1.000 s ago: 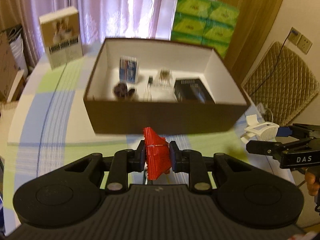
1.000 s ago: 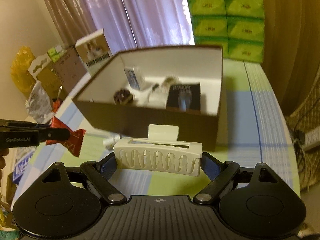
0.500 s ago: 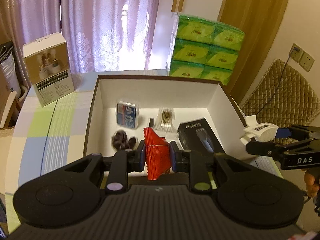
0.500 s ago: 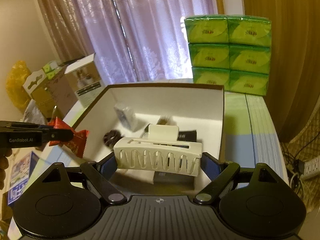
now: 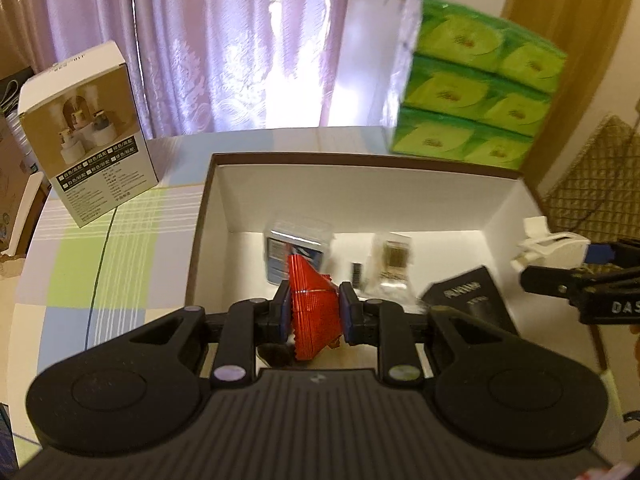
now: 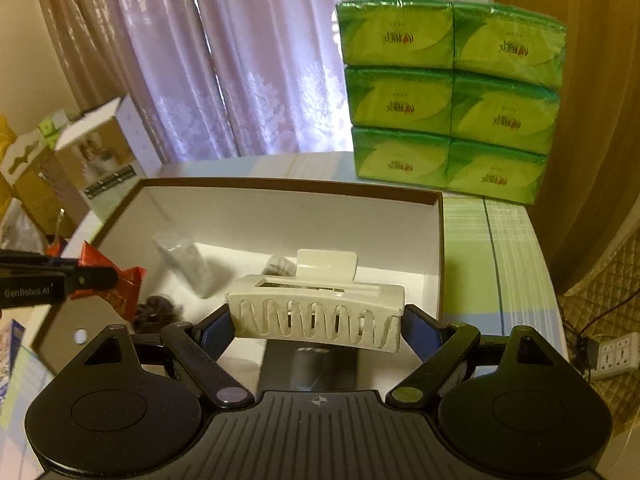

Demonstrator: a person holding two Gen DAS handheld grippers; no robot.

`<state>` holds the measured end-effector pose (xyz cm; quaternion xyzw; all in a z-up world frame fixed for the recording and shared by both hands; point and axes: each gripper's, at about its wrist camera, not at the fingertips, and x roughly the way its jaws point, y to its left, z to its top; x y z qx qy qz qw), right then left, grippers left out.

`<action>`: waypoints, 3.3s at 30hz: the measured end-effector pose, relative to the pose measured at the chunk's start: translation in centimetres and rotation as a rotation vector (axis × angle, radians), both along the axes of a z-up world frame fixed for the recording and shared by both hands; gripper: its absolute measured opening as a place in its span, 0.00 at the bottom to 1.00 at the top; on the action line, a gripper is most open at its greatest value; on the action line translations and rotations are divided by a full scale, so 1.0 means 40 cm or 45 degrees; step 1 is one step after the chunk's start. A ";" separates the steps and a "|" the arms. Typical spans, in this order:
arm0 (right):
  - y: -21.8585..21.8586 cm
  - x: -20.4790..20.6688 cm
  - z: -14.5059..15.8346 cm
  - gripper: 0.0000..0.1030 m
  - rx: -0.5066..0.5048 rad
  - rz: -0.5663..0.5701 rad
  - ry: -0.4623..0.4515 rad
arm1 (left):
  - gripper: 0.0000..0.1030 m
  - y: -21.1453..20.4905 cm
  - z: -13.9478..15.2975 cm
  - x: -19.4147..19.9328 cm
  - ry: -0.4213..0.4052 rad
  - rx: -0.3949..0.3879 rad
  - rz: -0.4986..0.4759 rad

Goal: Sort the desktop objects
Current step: 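Carry the white holder and red wrapper over the brown box with both tools, then open the right tool dropping the white holder while the left tool releases the red wrapper, then withdraw both tools from the box toward the pill bottle and green tube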

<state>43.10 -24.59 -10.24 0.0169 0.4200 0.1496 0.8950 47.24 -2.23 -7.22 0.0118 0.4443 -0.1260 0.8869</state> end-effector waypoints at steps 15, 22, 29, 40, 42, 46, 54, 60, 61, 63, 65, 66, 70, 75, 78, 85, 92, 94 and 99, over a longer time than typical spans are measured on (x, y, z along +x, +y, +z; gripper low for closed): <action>0.001 0.056 -0.046 0.83 -0.067 -0.010 0.015 | 0.23 -0.015 -0.071 0.098 0.015 0.100 0.004; 0.015 0.071 -0.053 0.83 -0.088 0.005 -0.003 | 0.31 -0.019 -0.064 0.104 -0.002 0.093 0.002; 0.032 0.093 -0.070 0.83 -0.103 0.000 0.001 | 0.36 -0.022 -0.047 0.116 -0.040 0.100 0.010; 0.045 0.116 -0.076 0.85 -0.091 -0.039 -0.113 | 0.44 -0.036 -0.042 0.124 -0.053 0.099 0.004; 0.041 0.113 -0.068 0.93 -0.077 -0.056 -0.148 | 0.49 -0.039 -0.043 0.119 -0.054 0.101 -0.002; 0.029 0.100 -0.053 0.95 -0.036 -0.049 -0.150 | 0.52 -0.039 -0.039 0.103 -0.058 0.097 -0.014; 0.016 0.051 -0.035 0.98 -0.024 -0.022 -0.099 | 0.71 -0.045 -0.016 0.059 -0.068 0.081 -0.042; 0.017 0.007 -0.018 0.98 -0.040 -0.022 -0.067 | 0.77 -0.047 0.010 0.022 -0.086 0.081 -0.047; 0.016 0.001 -0.015 0.98 -0.037 -0.023 -0.060 | 0.78 -0.047 0.014 0.015 -0.089 0.081 -0.047; 0.017 -0.014 -0.007 0.98 -0.032 -0.025 -0.047 | 0.80 -0.047 0.024 -0.004 -0.100 0.082 -0.053; 0.019 -0.029 0.002 0.98 -0.028 -0.024 -0.042 | 0.80 -0.047 0.033 -0.023 -0.107 0.087 -0.056; 0.020 -0.038 0.007 0.98 -0.026 -0.021 -0.042 | 0.81 -0.047 0.037 -0.034 -0.111 0.089 -0.059; 0.022 -0.074 0.026 0.98 -0.023 -0.023 -0.045 | 0.81 -0.043 0.051 -0.077 -0.114 0.074 -0.067; 0.021 -0.121 0.048 0.98 -0.025 -0.025 -0.050 | 0.81 -0.034 0.068 -0.133 -0.119 0.042 -0.068; 0.019 -0.148 0.061 0.98 -0.025 -0.026 -0.052 | 0.81 -0.026 0.086 -0.172 -0.140 0.035 -0.059; 0.017 -0.212 0.093 0.98 -0.012 -0.034 -0.066 | 0.82 -0.007 0.136 -0.255 -0.206 0.016 -0.040; 0.033 -0.284 0.122 0.98 -0.014 -0.020 -0.094 | 0.82 0.014 0.155 -0.334 -0.220 -0.002 -0.021; 0.038 -0.308 0.127 0.98 -0.014 -0.016 -0.100 | 0.82 0.021 0.152 -0.361 -0.214 -0.004 -0.021; 0.051 -0.362 0.133 0.98 -0.014 -0.003 -0.104 | 0.82 0.037 0.140 -0.425 -0.196 0.001 -0.024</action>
